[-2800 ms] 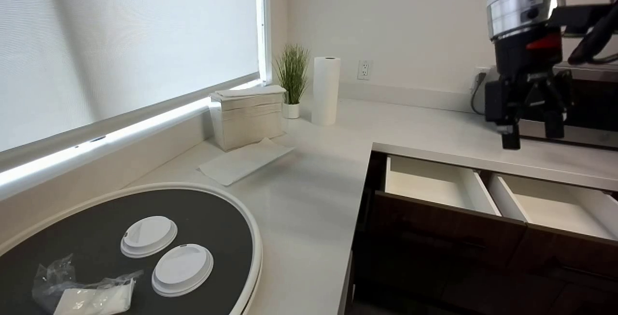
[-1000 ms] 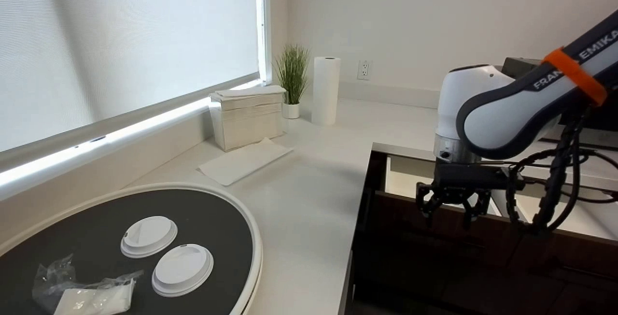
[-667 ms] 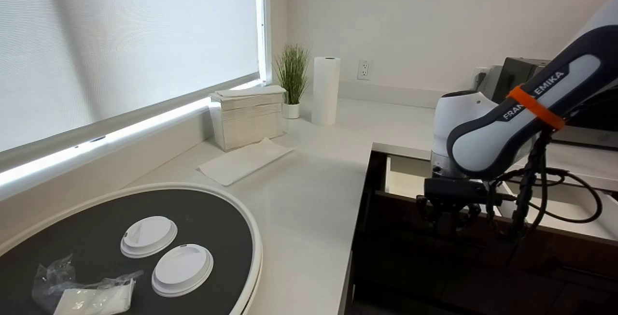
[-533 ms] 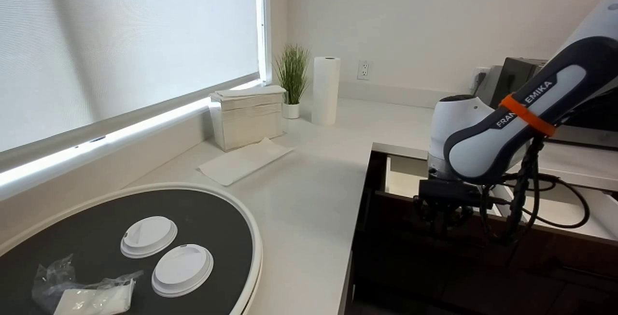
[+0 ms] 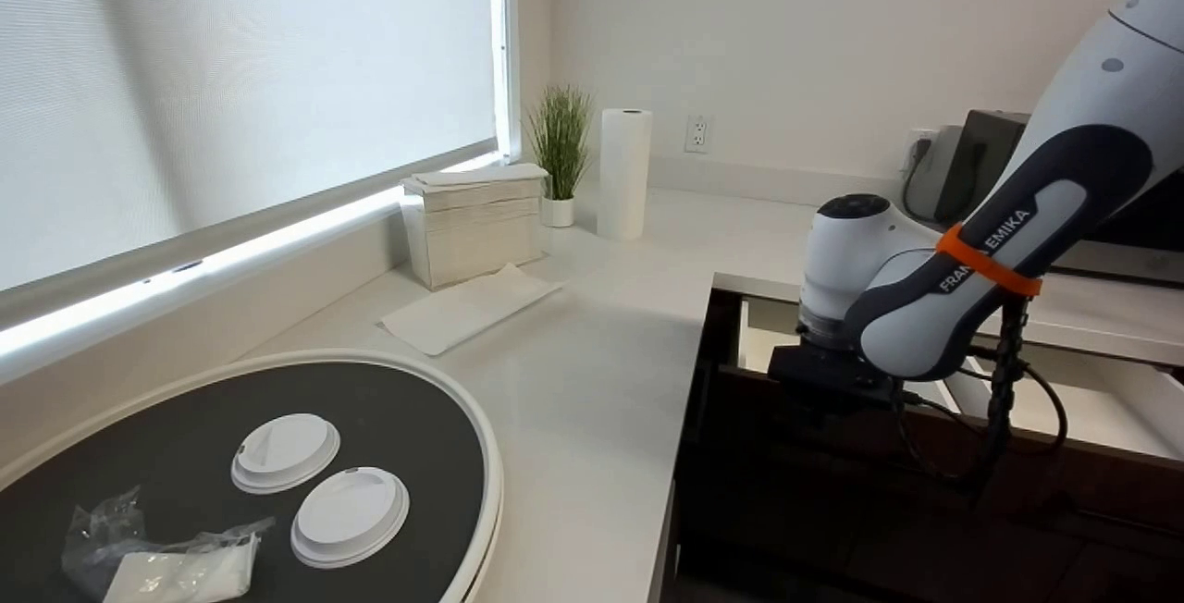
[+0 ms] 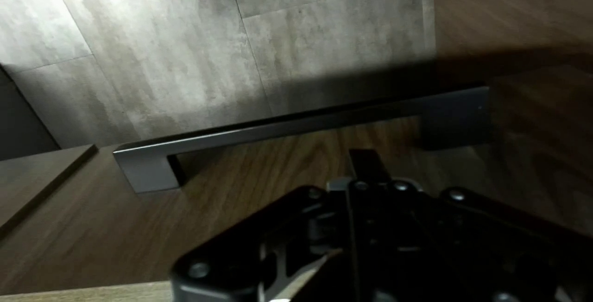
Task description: Close the drawer on the left completely
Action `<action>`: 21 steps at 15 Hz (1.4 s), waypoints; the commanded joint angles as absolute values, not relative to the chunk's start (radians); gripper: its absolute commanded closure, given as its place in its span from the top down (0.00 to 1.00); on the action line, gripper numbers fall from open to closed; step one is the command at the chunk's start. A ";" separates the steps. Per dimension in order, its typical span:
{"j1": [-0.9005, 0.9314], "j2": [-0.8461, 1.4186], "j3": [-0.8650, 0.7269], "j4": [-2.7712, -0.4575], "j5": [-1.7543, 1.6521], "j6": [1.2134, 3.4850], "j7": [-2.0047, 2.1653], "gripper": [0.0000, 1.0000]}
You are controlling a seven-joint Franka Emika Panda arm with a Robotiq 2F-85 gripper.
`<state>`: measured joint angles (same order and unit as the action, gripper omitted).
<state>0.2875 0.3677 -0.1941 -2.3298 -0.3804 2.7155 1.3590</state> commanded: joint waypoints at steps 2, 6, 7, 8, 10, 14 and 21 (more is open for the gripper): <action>0.396 0.431 -0.308 -2.291 -0.547 2.723 1.604 0.00; 0.373 0.412 -0.285 -2.302 -0.593 2.708 1.652 0.01; 0.379 0.417 -0.292 -2.297 -0.606 2.707 1.673 0.01; 0.382 0.421 -0.296 -2.293 -0.611 2.707 1.681 0.01; 0.382 0.424 -0.299 -2.288 -0.613 2.707 1.683 0.01; 0.391 0.441 -0.312 -2.275 -0.635 2.724 1.709 0.00; 0.633 0.613 -0.577 -2.143 -1.053 2.795 2.188 0.00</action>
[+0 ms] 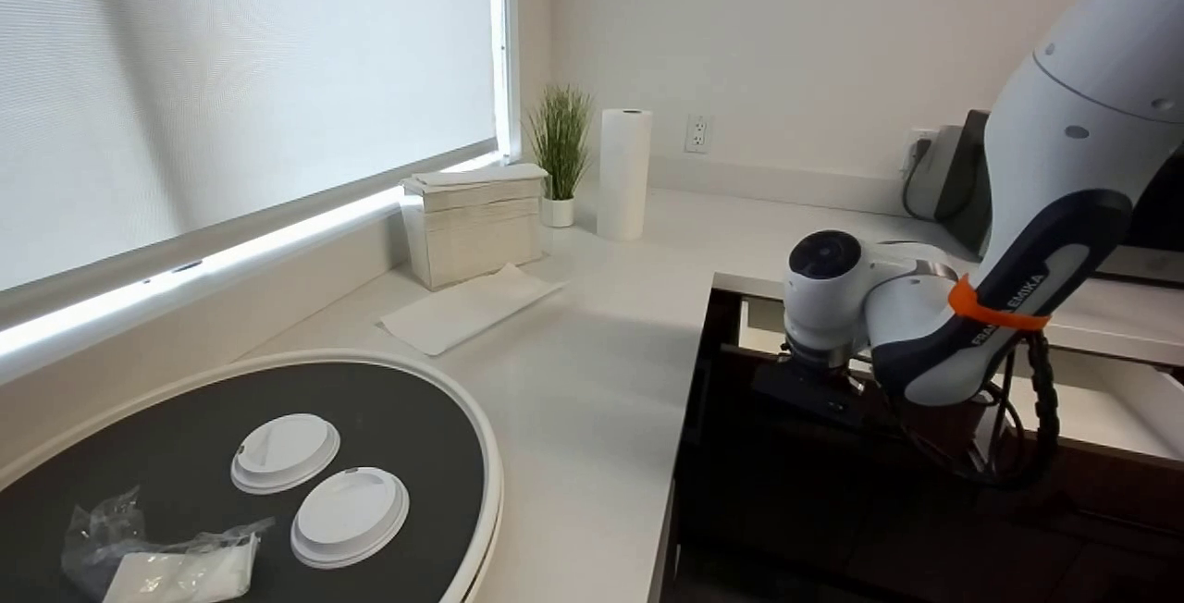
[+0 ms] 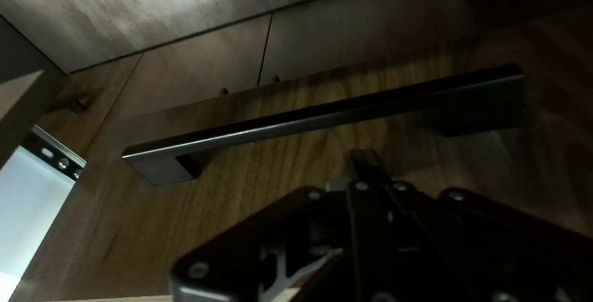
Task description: Close the drawer on the left completely
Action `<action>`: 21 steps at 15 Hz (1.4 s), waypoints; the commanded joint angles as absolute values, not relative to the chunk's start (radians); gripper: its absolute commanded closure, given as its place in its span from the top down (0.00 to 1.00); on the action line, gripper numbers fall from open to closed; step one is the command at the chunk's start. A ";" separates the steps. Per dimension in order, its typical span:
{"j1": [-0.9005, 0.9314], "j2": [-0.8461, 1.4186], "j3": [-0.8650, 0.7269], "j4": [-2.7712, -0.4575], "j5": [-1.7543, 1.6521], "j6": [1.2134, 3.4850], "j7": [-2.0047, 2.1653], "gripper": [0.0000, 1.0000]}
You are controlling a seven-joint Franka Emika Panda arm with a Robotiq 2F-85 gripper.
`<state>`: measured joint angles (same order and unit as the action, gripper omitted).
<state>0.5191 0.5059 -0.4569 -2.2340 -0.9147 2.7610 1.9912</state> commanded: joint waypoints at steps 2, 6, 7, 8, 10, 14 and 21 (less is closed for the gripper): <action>0.675 0.670 -0.615 -2.104 -1.129 2.779 2.320 0.00; 0.717 0.768 -0.668 -2.049 -1.220 2.780 2.487 0.00; 0.719 0.796 -0.672 -2.032 -1.228 2.772 2.514 0.00; 0.725 0.823 -0.679 -2.018 -1.238 2.755 2.538 0.00; 0.728 0.878 -0.695 -1.980 -1.248 2.724 2.578 0.00; 0.759 0.978 -0.748 -1.903 -1.310 2.665 2.679 0.00; 0.630 0.930 -0.587 -1.870 -1.461 2.449 2.717 0.01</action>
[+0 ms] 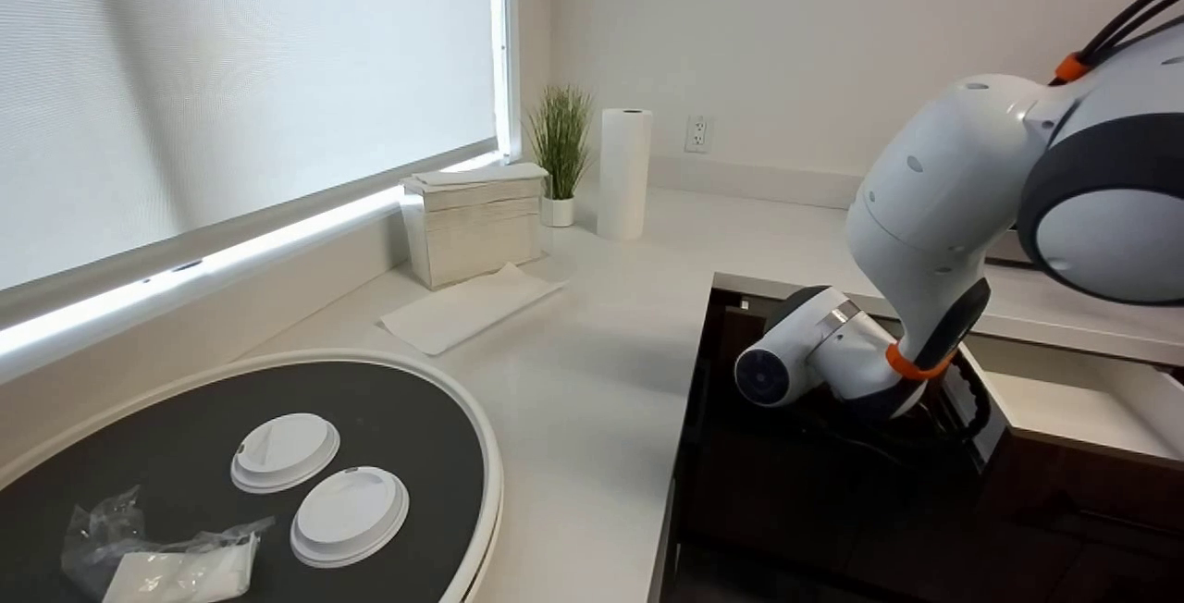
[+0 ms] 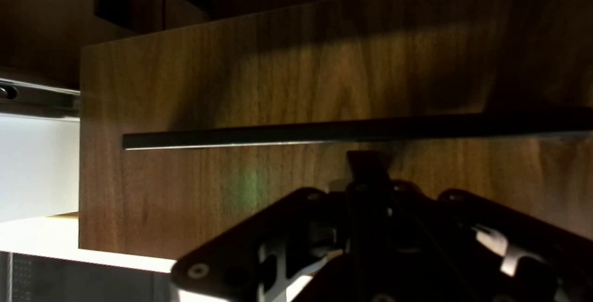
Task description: Close the drawer on the left completely
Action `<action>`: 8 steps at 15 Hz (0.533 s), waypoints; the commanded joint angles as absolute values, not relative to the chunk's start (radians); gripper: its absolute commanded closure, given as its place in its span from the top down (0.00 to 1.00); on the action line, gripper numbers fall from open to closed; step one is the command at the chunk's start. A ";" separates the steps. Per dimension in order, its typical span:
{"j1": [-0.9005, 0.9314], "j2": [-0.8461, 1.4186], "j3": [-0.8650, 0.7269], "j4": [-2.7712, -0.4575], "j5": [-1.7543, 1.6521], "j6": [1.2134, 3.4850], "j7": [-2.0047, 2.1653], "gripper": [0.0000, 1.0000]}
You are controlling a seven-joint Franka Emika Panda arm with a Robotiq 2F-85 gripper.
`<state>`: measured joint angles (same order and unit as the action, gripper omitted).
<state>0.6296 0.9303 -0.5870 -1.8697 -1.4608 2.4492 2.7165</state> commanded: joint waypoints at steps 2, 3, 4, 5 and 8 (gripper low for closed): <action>0.624 0.930 -0.586 -1.865 -1.464 2.449 2.716 0.00; 0.507 0.875 -0.444 -1.853 -1.580 2.316 2.734 0.00; 0.487 0.877 -0.422 -1.844 -1.603 2.269 2.736 0.00; 0.444 0.873 -0.369 -1.835 -1.633 2.201 2.733 0.00; 0.317 0.902 -0.232 -1.784 -1.694 2.065 2.724 0.00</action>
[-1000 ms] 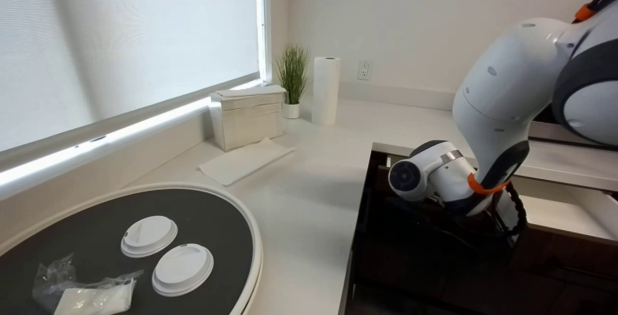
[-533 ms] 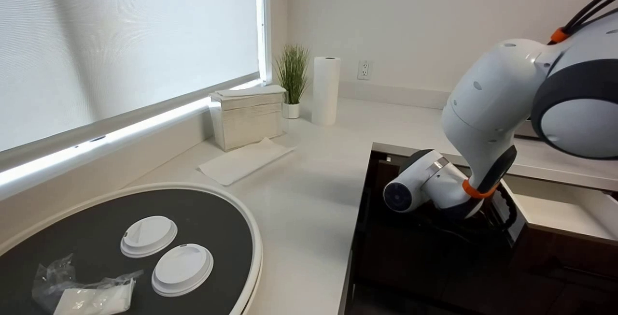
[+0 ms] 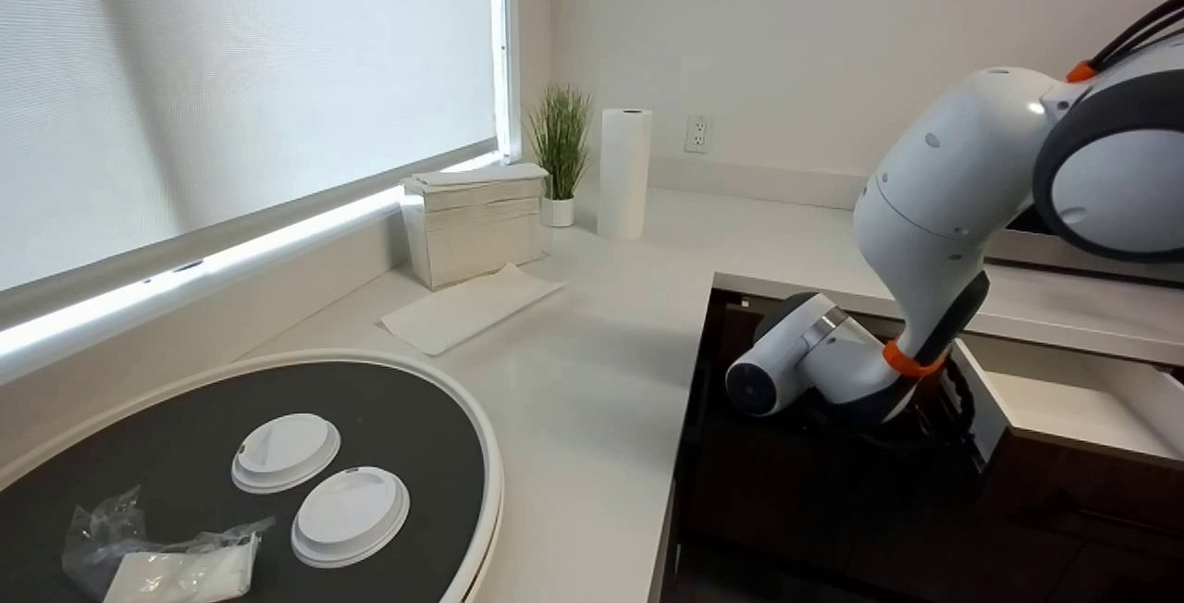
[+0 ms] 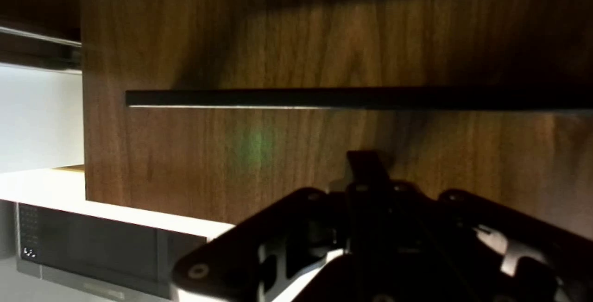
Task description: Close the drawer on the left completely
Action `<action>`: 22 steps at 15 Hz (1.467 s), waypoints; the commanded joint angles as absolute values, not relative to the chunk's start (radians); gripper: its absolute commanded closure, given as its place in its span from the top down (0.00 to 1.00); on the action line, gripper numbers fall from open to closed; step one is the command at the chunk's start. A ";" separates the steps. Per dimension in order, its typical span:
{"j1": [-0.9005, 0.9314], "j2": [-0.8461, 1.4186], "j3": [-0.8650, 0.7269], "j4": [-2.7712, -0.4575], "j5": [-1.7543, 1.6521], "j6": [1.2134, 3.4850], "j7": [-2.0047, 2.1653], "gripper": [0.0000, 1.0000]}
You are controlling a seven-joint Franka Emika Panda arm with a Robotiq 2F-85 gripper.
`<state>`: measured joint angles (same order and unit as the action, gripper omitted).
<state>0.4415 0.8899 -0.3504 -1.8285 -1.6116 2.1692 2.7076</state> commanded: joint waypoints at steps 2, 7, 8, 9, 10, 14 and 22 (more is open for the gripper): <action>0.248 0.926 -0.166 -1.749 -1.729 2.017 2.725 0.00; 0.141 0.967 -0.076 -1.682 -1.785 1.952 2.717 0.00; 0.129 0.974 -0.068 -1.672 -1.793 1.944 2.719 0.00; 0.114 0.983 -0.059 -1.659 -1.794 1.942 2.714 0.00; 0.104 0.989 -0.053 -1.650 -1.797 1.941 2.716 0.00; 0.061 1.026 -0.031 -1.594 -1.760 1.938 2.717 0.00; 0.025 1.095 -0.019 -1.478 -1.707 1.892 2.741 0.00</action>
<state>0.0496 1.0382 -0.0331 -1.5591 -1.7401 1.9308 2.7139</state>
